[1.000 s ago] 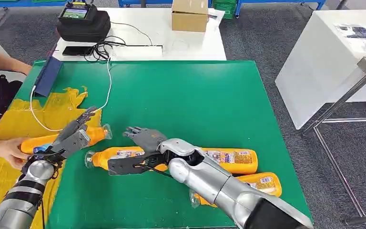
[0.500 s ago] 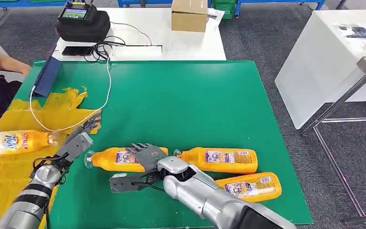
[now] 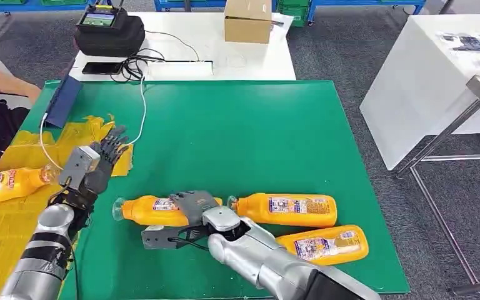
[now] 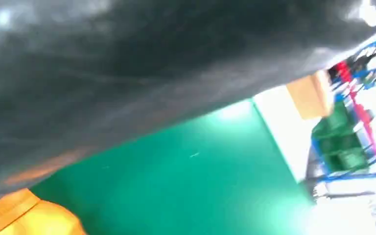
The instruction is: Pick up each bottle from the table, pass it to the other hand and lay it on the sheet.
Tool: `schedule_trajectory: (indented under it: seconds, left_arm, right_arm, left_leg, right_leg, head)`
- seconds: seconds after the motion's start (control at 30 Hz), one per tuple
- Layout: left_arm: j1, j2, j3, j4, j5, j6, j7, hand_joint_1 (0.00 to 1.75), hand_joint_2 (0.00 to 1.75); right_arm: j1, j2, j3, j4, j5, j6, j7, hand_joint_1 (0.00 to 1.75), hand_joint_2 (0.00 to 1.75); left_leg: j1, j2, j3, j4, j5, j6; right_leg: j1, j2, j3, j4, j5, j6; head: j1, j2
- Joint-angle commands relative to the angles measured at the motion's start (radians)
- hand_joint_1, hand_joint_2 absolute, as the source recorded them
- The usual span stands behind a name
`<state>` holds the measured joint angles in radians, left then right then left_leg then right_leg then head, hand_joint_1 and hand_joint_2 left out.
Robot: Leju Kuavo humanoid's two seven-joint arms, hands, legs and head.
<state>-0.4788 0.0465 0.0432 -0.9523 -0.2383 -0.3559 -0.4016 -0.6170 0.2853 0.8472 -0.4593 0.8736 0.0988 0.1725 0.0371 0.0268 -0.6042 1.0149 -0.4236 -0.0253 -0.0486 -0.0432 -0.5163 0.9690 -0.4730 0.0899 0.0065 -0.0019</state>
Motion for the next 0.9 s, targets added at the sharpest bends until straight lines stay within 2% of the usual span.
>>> schedule_trajectory:
  seconds: [0.03,0.07,0.1,0.13,0.17,0.2,0.23,0.37,0.5,0.67,0.73,0.9]
  left_arm:
    - [0.095,-0.081,0.217,-0.248,0.214,-0.014,0.081,0.00,0.00]
    - [0.145,-0.090,0.238,-0.325,0.243,-0.012,0.091,0.00,0.00]
    - [0.165,-0.089,0.236,-0.354,0.253,-0.015,0.102,0.00,0.00]
    - [0.181,-0.097,0.245,-0.380,0.264,-0.016,0.109,0.00,0.00]
    - [0.208,-0.114,0.258,-0.422,0.299,-0.028,0.126,0.00,0.00]
    - [0.226,-0.126,0.260,-0.453,0.308,-0.028,0.131,0.00,0.00]
    - [0.242,-0.137,0.256,-0.480,0.298,-0.017,0.134,0.00,1.75]
    - [0.267,-0.155,0.220,-0.531,0.272,0.000,0.142,0.00,1.75]
    - [0.282,-0.146,0.163,-0.535,0.275,-0.013,0.142,0.00,1.75]
    - [0.300,-0.135,0.085,-0.546,0.274,-0.042,0.121,0.00,1.75]
    - [0.305,-0.137,0.059,-0.557,0.270,-0.046,0.113,0.00,1.75]
    - [0.312,-0.130,-0.037,-0.586,0.275,-0.058,0.108,0.00,1.75]
  right_arm:
    - [0.154,-0.055,-0.437,-0.321,-0.174,-0.187,-0.157,1.75,1.75]
    - [0.234,-0.045,-0.515,-0.498,-0.242,-0.198,-0.204,1.75,1.75]
    - [0.266,-0.053,-0.517,-0.578,-0.233,-0.162,-0.170,1.75,1.75]
    - [0.306,-0.042,-0.544,-0.663,-0.257,-0.165,-0.186,1.75,1.75]
    - [0.358,-0.023,-0.591,-0.781,-0.341,-0.177,-0.259,1.75,1.75]
    - [0.389,-0.022,-0.600,-0.859,-0.372,-0.166,-0.269,1.75,1.75]
    - [0.414,-0.018,-0.606,-0.933,-0.395,-0.175,-0.308,1.75,1.75]
    - [0.453,-0.023,-0.585,-1.061,-0.406,-0.163,-0.306,1.75,1.75]
    - [0.450,-0.033,-0.520,-1.071,-0.393,-0.147,-0.297,1.75,1.75]
    - [0.421,-0.048,-0.438,-0.976,-0.390,-0.111,-0.266,1.75,1.75]
    - [0.405,-0.054,-0.409,-0.929,-0.392,-0.097,-0.260,1.75,1.75]
    - [0.342,-0.079,-0.270,-0.771,-0.376,-0.051,-0.217,1.75,1.75]
  left_leg:
    - [0.000,-0.001,0.001,-0.001,0.000,0.003]
    - [0.000,-0.001,0.002,-0.001,0.000,0.004]
    - [0.000,0.000,0.001,-0.001,0.000,0.003]
    - [0.000,0.000,0.001,-0.001,-0.001,0.004]
    - [0.000,0.001,-0.001,0.000,-0.001,0.003]
    - [0.000,0.000,-0.001,0.001,-0.002,0.004]
    - [0.000,-0.001,-0.003,0.001,-0.001,0.003]
    - [0.000,-0.005,-0.007,0.001,-0.001,0.005]
    - [-0.001,-0.002,-0.011,0.000,0.000,0.003]
    - [0.000,-0.003,-0.007,-0.001,0.000,0.004]
    - [0.000,-0.001,-0.009,-0.001,0.000,0.003]
    - [0.000,-0.001,-0.005,-0.002,-0.001,0.004]
  right_leg:
    - [0.000,0.002,0.008,-0.002,0.000,-0.003]
    - [0.001,0.004,0.010,-0.003,0.000,-0.005]
    - [0.001,0.004,0.008,-0.001,0.000,-0.004]
    - [0.001,0.005,0.009,-0.001,-0.001,-0.006]
    - [0.001,0.005,0.006,0.000,-0.001,-0.004]
    - [0.001,0.005,0.006,0.001,-0.002,-0.006]
    - [0.001,0.003,0.004,0.001,-0.002,-0.005]
    - [0.001,0.000,0.002,0.001,-0.002,-0.005]
    - [0.000,0.000,-0.003,0.000,0.000,-0.003]
    - [0.001,0.002,0.000,-0.001,-0.001,-0.006]
    - [0.001,0.001,-0.002,-0.001,0.000,-0.003]
    - [0.001,0.003,0.002,-0.003,0.000,-0.006]
  head:
    - [0.000,0.000]
    - [0.000,0.000]
    - [0.000,0.000]
    - [0.000,0.000]
    - [0.000,0.000]
    - [0.000,0.000]
    - [0.000,0.000]
    - [0.000,0.000]
    - [0.000,0.000]
    - [0.000,0.000]
    - [0.000,0.000]
    - [0.000,0.000]
